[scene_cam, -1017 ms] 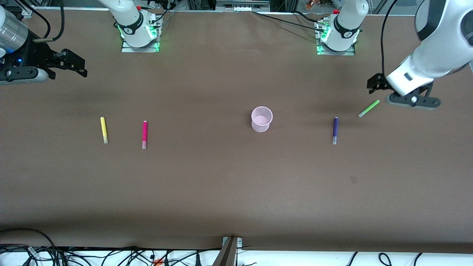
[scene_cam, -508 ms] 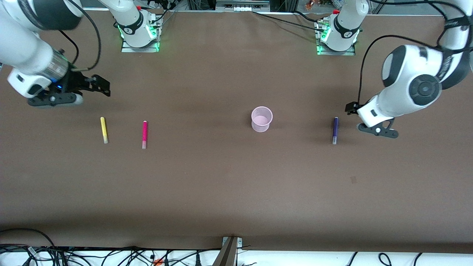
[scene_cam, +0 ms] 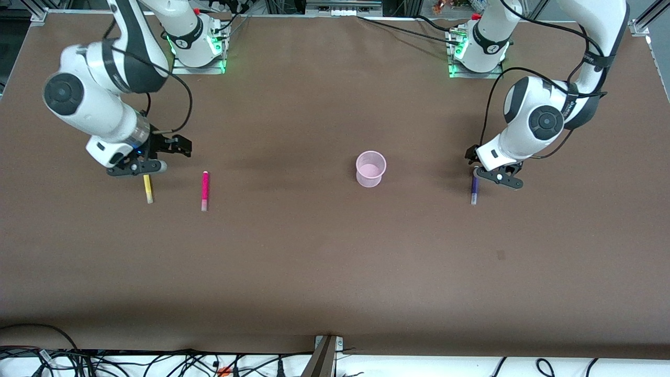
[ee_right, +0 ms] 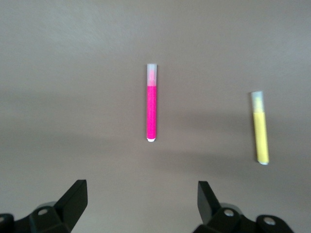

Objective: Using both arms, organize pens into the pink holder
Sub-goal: 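Lower the left gripper onto the blue marker while the right gripper descends to pink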

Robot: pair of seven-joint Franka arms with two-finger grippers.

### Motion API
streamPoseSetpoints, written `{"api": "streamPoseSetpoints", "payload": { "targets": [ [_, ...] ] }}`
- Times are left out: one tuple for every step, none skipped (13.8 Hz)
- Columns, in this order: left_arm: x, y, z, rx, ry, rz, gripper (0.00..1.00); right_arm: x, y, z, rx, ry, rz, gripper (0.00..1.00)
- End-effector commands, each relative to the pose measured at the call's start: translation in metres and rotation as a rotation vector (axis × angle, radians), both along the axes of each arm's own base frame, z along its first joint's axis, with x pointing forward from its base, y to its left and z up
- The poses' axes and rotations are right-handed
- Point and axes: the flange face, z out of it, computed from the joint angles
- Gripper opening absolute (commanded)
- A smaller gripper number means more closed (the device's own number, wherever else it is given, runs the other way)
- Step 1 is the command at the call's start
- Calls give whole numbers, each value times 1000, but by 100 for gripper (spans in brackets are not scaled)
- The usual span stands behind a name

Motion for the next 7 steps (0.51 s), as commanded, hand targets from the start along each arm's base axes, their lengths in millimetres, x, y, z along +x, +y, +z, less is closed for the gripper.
{"api": "streamPoseSetpoints", "payload": {
  "targets": [
    [1, 9, -33, 20, -38, -91, 100, -5, 3, -59, 6, 1, -11, 100],
    [-1, 20, -47, 26, -20, -92, 100, -8, 4, -80, 8, 0, -12, 100],
    [-1, 29, -56, 27, -13, -90, 87, -8, 4, -96, 11, -3, -14, 100],
    [0, 29, -56, 30, -14, -98, 65, -10, 3, -108, 13, -1, -16, 100],
    [0, 27, -57, 29, -14, -99, 52, -11, 5, -116, 14, -4, -13, 100],
    [0, 27, -56, 30, -14, -101, 46, -15, 15, -124, 16, -7, 5, 99],
    [0, 27, -55, 30, -16, -101, 45, -16, 17, -130, 17, -13, 9, 97]
  ]
}}
